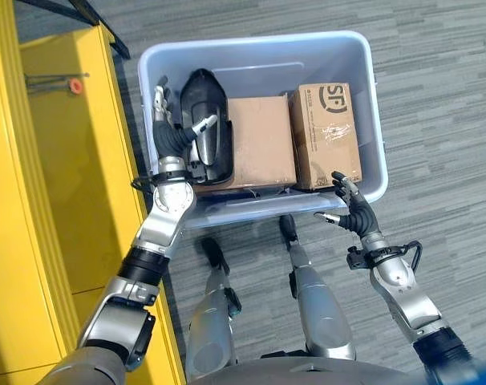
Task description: Move parts from the plastic box to the shelf.
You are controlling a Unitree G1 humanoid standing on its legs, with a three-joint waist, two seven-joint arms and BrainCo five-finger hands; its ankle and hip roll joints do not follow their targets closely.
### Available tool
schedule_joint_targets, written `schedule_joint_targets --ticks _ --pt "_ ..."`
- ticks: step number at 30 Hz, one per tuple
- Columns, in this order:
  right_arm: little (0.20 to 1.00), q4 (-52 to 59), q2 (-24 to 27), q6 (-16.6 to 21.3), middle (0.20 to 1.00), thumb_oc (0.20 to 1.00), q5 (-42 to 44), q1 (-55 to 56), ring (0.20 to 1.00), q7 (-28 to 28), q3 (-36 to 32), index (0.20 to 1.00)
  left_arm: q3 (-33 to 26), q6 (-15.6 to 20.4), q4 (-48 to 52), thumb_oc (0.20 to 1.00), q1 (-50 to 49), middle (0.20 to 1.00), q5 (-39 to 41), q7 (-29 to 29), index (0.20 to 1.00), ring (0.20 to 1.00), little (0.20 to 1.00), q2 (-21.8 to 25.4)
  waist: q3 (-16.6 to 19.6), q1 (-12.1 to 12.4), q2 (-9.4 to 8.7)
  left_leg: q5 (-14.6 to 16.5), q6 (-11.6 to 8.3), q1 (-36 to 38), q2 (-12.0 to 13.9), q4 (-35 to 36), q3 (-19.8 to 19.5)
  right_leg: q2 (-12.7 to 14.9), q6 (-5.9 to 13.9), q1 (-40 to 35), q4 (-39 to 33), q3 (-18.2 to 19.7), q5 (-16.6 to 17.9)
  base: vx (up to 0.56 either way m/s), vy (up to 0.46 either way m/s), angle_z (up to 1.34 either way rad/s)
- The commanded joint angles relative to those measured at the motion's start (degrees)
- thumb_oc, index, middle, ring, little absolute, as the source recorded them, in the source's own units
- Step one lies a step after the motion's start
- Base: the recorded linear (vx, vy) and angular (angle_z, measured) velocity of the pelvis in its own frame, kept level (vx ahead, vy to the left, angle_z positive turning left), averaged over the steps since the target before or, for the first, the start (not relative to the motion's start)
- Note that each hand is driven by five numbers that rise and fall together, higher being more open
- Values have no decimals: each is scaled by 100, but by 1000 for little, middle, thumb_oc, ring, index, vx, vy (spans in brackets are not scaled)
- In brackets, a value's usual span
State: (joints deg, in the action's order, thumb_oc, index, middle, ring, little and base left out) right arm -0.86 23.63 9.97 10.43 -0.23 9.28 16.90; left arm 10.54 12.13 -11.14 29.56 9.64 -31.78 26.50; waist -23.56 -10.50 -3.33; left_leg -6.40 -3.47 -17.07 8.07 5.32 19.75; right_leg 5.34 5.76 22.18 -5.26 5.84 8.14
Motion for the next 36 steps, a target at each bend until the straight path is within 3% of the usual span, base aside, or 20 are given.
schedule_joint_targets --ticks 1,8,16,36 --pt "1000 417 122 447 1000 1000 176 -16 1000 105 -143 1000 -143 327 -150 1000 246 1000 -416 -270 1000 1000 1000 261 208 -32 -56 68 -360 162 356 -135 -444 450 514 -40 260 -442 -136 0 0 0" --pt "1000 392 150 556 1000 1000 242 120 1000 83 -74 1000 -127 243 -429 1000 550 1000 -662 -530 1000 1000 1000 547 176 -53 -95 49 -364 117 372 -101 -440 432 507 11 208 -445 -116 0 0 0" --pt "1000 387 189 588 1000 1000 219 171 1000 95 -65 1000 -21 109 -875 1000 572 1000 -718 -473 1000 1000 1000 526 106 -61 -155 37 -371 86 380 -104 -457 407 492 26 196 -461 -115 0 0 0" --pt "1000 331 168 558 1000 1000 108 198 1000 313 12 1000 -382 106 -1937 1000 -80 1000 143 -611 1000 1000 1000 -208 -53 20 -267 109 -391 -24 361 -116 -616 393 456 15 176 -564 -187 5 3 1"
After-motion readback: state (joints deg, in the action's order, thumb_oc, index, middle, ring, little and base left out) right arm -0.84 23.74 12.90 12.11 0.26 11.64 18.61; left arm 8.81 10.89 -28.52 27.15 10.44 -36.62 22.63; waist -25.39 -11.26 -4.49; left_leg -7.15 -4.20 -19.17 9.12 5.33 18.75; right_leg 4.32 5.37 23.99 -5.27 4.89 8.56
